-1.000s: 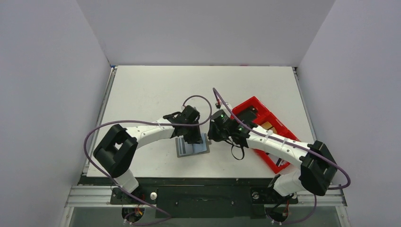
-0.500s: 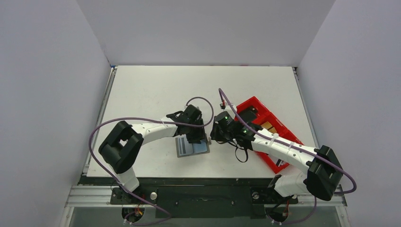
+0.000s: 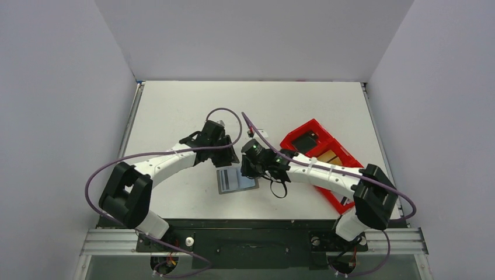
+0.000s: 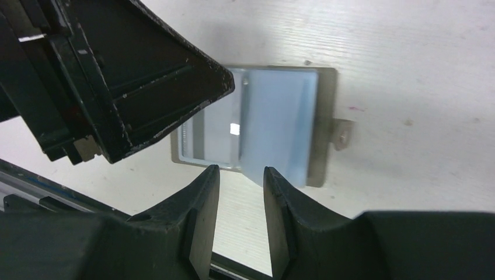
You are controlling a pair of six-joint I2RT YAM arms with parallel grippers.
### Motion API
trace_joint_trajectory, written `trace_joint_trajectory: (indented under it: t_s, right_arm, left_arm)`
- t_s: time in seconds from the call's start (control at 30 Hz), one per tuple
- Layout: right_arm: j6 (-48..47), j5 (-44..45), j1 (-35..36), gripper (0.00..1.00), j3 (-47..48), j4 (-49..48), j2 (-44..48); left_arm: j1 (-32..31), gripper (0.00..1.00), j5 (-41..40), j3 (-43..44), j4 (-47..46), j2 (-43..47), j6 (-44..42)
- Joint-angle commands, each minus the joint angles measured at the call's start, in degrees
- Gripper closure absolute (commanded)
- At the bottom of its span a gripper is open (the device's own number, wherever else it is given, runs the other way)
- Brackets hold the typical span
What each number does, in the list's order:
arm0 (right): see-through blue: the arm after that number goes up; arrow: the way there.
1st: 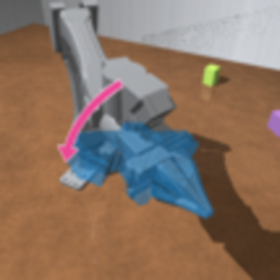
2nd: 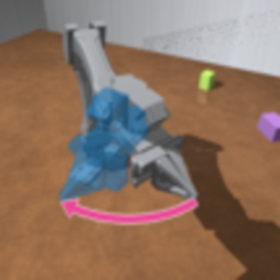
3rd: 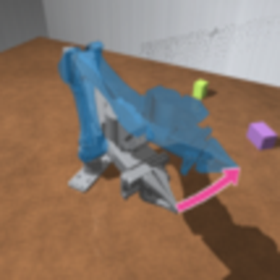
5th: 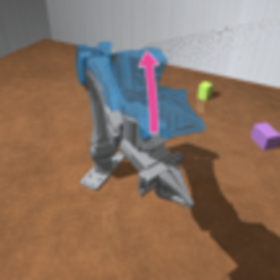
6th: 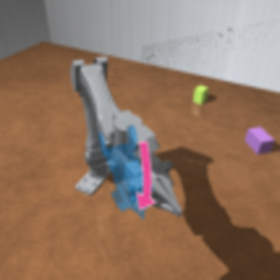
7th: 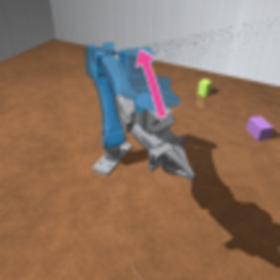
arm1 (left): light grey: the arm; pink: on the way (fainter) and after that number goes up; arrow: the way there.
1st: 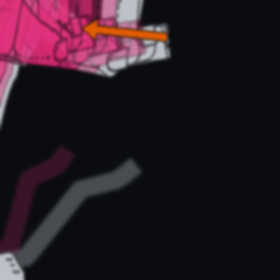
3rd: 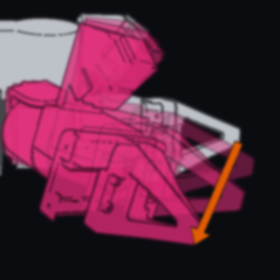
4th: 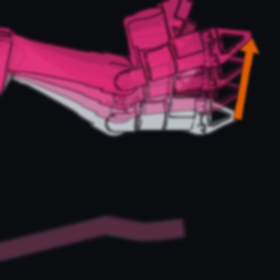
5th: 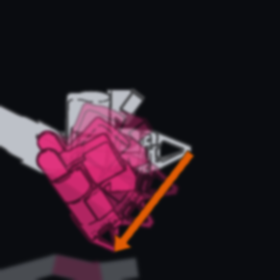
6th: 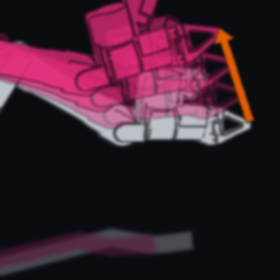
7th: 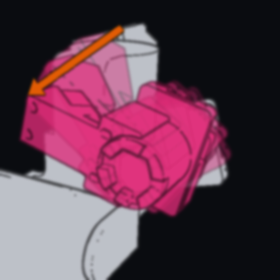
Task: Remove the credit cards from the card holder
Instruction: Remove the credit card from the card holder.
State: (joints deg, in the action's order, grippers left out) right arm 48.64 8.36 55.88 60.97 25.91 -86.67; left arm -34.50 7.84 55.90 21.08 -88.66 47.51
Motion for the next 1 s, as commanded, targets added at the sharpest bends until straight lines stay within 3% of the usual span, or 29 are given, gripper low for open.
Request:
trace_joint_trajectory:
  t_s: [0.0,0.3,0.47,0.97]
  right_arm:
    - [-0.8,-1.5,2.1,0.69,6.7,-2.4,-5.4]
    - [-1.4,-6.1,2.5,0.69,10.9,-4.5,-14.6]
    - [-1.3,-8.8,1.0,0.69,9.1,-7.6,-16.4]
    - [0.2,-15.2,-3.3,0.7,1.4,-15.5,-18.1]
  left_arm:
    - [4.2,0.63,0.3,-2.8,1.4,4.3,-2.8]
    - [9.2,0.74,2.6,-8.1,2.7,8.1,-5.2]
    - [9.2,0.86,4.9,-8.9,1.9,6.4,-5.9]
    - [6.7,0.96,3.8,-9.5,-0.5,-0.3,-5.8]
